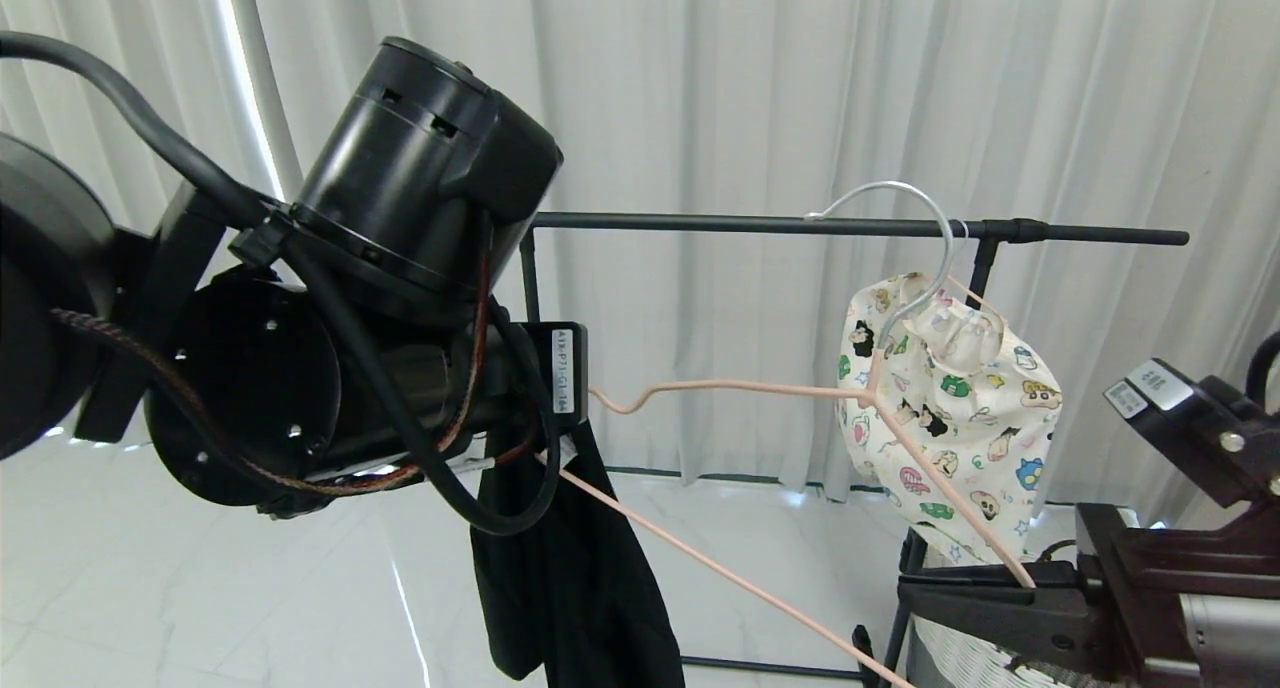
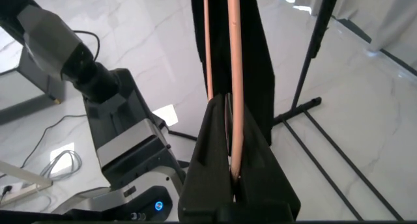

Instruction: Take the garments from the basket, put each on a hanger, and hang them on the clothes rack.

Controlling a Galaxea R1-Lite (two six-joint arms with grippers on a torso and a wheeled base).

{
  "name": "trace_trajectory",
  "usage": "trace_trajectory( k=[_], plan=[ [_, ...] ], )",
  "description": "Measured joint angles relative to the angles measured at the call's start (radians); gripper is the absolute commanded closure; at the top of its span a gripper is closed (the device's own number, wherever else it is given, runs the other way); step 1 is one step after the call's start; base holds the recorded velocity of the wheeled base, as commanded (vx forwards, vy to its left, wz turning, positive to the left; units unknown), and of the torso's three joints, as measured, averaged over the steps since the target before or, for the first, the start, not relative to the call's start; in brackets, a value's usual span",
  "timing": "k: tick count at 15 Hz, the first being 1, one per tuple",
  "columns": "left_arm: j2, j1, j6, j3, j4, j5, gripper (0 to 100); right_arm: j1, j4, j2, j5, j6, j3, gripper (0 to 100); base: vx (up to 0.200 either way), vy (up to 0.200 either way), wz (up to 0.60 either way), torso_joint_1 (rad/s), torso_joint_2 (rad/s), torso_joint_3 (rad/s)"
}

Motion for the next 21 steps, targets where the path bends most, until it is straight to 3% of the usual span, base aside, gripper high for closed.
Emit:
trace_trajectory(
  k=[3,10,21],
  plan=[
    [-0.001,-0.036,-0.034,-0.034,0.000,0.001,100,-0.001,-0.003,0.040,-0.004,0.001,-0.010,100,0.000,0.000,0.00,0.000,0.00,0.000],
    [0.006,-0.132,-0.036,-0.105,-0.024,-0.002,100,0.011,-0.039,0.134,-0.003,0.002,-0.057,100,0.000,0.000,0.00,0.000,0.00,0.000],
    [0.015,-0.241,-0.031,-0.113,-0.086,0.000,100,0.057,-0.121,0.228,-0.006,0.038,-0.094,100,0.000,0.000,0.00,0.000,0.00,0.000]
  ],
)
